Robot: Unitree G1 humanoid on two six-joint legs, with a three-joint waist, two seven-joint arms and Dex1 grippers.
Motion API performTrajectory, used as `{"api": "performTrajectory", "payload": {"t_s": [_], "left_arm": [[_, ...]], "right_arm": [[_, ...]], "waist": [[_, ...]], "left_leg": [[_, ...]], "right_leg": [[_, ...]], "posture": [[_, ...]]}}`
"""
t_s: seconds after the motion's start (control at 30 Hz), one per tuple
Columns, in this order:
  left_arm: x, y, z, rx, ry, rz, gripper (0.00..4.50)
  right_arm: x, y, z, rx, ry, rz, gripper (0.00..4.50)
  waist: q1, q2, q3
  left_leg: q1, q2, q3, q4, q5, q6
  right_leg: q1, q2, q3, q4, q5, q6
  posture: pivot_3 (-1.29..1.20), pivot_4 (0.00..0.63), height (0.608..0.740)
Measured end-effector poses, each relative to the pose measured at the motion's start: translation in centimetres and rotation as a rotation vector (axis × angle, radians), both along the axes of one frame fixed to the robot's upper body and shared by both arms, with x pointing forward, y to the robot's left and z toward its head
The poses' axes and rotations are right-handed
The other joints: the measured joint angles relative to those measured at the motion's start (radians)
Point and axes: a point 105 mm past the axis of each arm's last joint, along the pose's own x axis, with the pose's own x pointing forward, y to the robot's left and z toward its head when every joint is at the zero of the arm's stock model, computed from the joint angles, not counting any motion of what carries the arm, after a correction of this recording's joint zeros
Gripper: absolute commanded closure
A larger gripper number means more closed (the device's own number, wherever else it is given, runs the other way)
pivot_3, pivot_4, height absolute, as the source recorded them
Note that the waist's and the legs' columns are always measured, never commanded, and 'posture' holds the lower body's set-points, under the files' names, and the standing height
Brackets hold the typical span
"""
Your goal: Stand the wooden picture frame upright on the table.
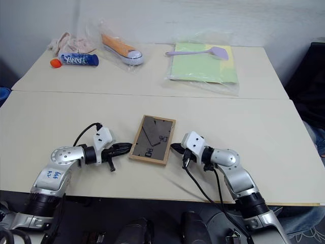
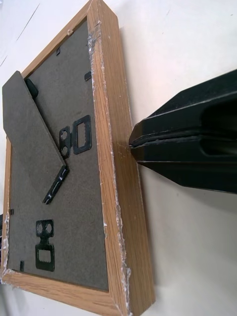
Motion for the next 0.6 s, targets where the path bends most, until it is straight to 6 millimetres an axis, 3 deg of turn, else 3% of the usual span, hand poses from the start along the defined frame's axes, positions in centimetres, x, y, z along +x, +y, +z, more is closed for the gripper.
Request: {"api": "performTrajectory", "payload": {"t_s": [0.13, 0.23, 0.33, 0.4, 0.6], "left_arm": [[-1.4, -0.1, 0.0, -0.047, 0.040, -0.021, 4.15], [-1.8, 1.0, 0.4, -0.077, 0.082, 0.018, 4.15], [-1.5, 2.8, 0.4, -0.120, 0.193, 0.127, 3.60], [-1.5, 3.4, 0.6, -0.195, 0.340, 0.180, 2.93], [-0.7, 1.2, 2.7, -0.355, 0.792, 0.203, 1.09]], "right_arm": [[0.4, -0.7, -0.2, -0.020, 0.005, -0.006, 4.48], [0.5, -1.2, 0.0, -0.030, -0.001, -0.005, 4.48], [0.2, -2.0, 0.1, -0.056, 0.005, 0.006, 4.50], [-0.4, -2.4, 0.1, -0.078, 0.011, 0.019, 4.50], [-1.4, -1.9, -0.2, -0.107, 0.016, 0.048, 4.50]], "waist": [[0.001, 0.000, 0.000], [0.002, 0.000, 0.000], [0.003, 0.000, 0.000], [0.006, 0.000, 0.000], [0.005, 0.000, 0.000]], "left_leg": [[0.000, 0.000, 0.000, 0.000, 0.000, 0.000], [0.000, 0.000, 0.000, 0.000, 0.000, 0.000], [0.000, 0.000, -0.001, 0.000, 0.000, 0.000], [0.000, 0.000, -0.001, 0.000, 0.000, 0.001], [-0.001, -0.001, -0.002, 0.003, -0.001, 0.001]], "right_leg": [[0.000, 0.000, 0.000, 0.000, 0.000, 0.000], [0.000, 0.000, 0.000, 0.000, 0.000, 0.000], [0.000, 0.000, 0.000, 0.000, 0.000, 0.000], [0.001, 0.000, 0.000, -0.001, 0.000, 0.000], [0.001, 0.000, 0.000, 0.001, 0.000, 0.000]], "posture": [[0.00, 0.150, 0.740], [0.00, 0.150, 0.740], [0.00, 0.150, 0.740], [0.00, 0.150, 0.740], [0.00, 0.150, 0.740]]}}
